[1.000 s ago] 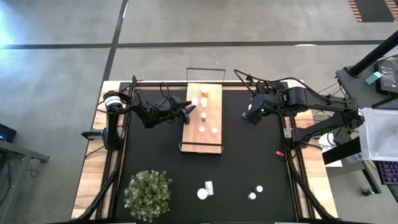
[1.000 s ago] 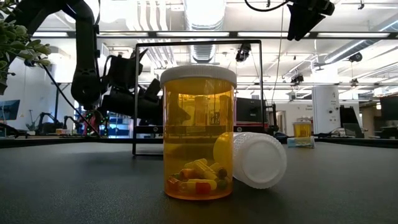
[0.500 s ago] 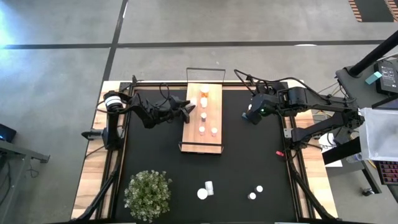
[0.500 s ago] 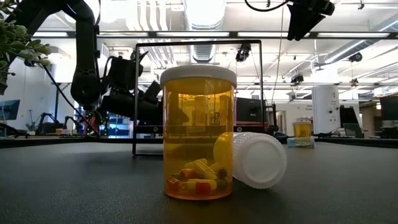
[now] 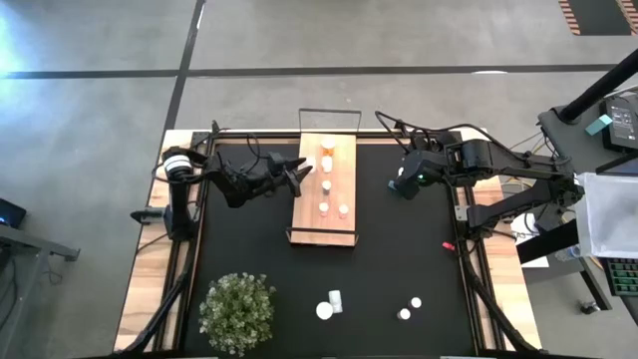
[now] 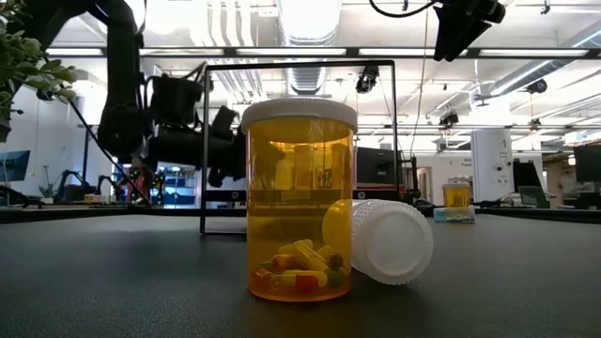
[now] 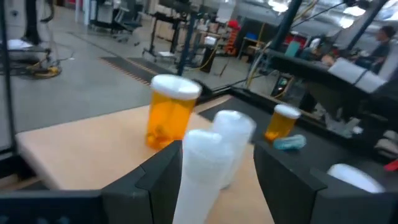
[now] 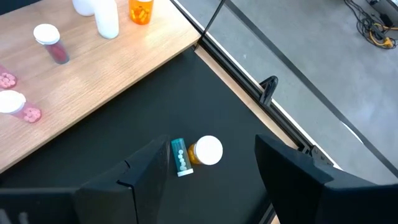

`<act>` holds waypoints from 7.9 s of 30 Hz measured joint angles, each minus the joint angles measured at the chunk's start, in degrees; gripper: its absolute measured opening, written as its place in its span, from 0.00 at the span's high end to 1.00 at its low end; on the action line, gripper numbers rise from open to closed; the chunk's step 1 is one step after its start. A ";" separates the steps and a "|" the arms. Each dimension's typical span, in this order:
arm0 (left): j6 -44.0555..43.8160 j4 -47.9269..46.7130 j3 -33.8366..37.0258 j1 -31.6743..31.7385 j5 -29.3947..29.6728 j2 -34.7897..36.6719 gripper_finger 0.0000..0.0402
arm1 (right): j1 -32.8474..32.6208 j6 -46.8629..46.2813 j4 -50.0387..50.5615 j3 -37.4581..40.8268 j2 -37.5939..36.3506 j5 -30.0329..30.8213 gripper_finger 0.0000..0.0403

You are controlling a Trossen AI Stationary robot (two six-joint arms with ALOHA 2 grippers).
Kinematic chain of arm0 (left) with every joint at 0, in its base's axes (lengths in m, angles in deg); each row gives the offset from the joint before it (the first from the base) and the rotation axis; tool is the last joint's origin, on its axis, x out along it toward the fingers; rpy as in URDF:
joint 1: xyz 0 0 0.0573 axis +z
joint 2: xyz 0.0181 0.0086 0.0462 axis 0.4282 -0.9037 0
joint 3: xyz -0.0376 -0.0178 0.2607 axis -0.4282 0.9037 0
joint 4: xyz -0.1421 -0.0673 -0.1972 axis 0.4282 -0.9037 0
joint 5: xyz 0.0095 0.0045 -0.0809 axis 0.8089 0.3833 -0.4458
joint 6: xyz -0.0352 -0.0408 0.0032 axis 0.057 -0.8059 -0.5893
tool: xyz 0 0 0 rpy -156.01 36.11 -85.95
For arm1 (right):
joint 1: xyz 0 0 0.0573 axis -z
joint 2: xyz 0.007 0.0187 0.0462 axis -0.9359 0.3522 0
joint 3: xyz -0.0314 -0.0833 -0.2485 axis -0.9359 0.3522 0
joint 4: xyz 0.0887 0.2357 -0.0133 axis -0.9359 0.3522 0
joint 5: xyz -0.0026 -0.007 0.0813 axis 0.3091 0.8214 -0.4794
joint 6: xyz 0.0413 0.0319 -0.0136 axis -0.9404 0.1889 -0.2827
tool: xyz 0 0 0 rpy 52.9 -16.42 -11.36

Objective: Pick and place medicine bottles onto shelf by color
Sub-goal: Put the top blue pill bottle on the shelf aligned with the other blue pill bottle

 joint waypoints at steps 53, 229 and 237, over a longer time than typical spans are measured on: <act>3.31 -5.20 -4.72 -6.29 -8.76 36.05 0.55 | 0.00 3.08 -11.39 0.00 0.28 -1.04 0.44; 29.25 -57.83 -44.99 -4.41 -29.74 18.20 0.55 | 21.49 17.37 8.28 -45.13 28.83 -62.79 0.71; 29.58 -58.70 -44.98 -4.68 -29.48 18.20 0.61 | 20.87 16.68 8.09 -45.18 28.40 -62.88 0.71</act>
